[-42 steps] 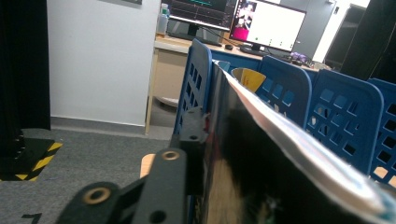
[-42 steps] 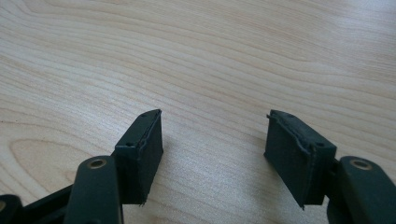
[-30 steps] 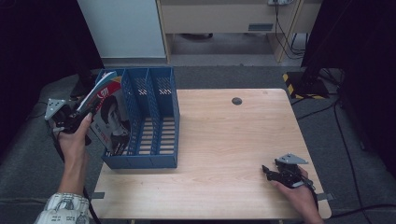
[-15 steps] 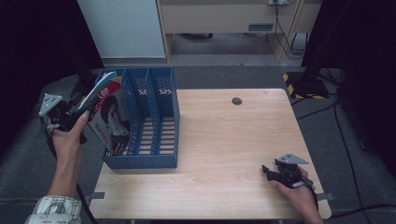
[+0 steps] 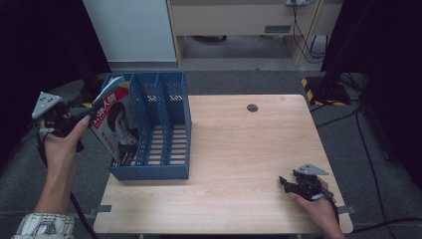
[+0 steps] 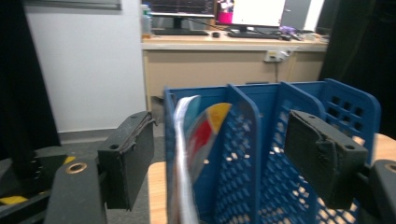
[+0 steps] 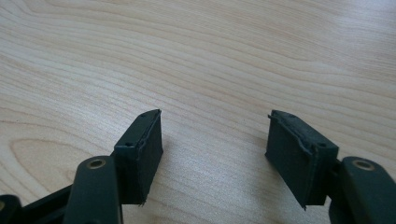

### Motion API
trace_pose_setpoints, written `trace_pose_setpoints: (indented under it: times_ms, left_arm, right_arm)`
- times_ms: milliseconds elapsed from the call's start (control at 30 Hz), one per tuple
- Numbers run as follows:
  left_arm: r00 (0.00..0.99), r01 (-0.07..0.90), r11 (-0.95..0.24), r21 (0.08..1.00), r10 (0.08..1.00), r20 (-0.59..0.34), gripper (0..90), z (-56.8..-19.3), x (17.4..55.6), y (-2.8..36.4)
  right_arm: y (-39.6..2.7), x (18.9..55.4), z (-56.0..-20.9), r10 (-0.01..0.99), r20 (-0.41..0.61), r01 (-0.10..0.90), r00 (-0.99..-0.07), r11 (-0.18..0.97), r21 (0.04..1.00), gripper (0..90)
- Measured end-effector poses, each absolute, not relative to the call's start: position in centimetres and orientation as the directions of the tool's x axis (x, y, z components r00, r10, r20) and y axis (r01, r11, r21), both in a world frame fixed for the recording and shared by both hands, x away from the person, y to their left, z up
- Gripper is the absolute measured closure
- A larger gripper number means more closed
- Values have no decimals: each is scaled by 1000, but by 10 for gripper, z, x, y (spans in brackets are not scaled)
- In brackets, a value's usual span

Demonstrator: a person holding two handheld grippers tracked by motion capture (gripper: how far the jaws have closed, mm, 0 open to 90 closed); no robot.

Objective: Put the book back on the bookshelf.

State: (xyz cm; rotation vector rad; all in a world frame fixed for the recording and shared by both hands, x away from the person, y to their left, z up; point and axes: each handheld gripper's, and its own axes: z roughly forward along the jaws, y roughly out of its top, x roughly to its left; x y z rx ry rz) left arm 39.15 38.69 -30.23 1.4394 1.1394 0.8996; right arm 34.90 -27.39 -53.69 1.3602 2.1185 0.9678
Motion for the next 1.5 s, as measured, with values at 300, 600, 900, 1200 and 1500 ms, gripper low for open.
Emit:
trace_pose_setpoints:
  times_ms: [300, 600, 900, 1200, 1500]
  left_arm:
    - [344, 169, -52, 984, 939, -9, 191, -286, 389, 353]
    - [421, 194, -91, 977, 907, 1, 113, -292, 398, 315]
    - [475, 237, -118, 964, 880, -9, 75, -311, 409, 287]
    - [508, 274, -132, 953, 861, -27, 73, -333, 414, 268]
    - [546, 309, -167, 936, 837, -32, 71, -357, 417, 247]
  right_arm:
    - [-274, 349, -537, 908, 7, 599, -419, 271, 753, 355]
    - [-274, 349, -537, 908, 7, 601, -418, 271, 752, 342]
    - [-274, 349, -537, 909, 8, 604, -417, 270, 750, 321]
    - [-274, 349, -537, 907, 7, 604, -420, 274, 748, 304]
    - [-274, 349, -537, 906, 7, 604, -422, 276, 748, 301]
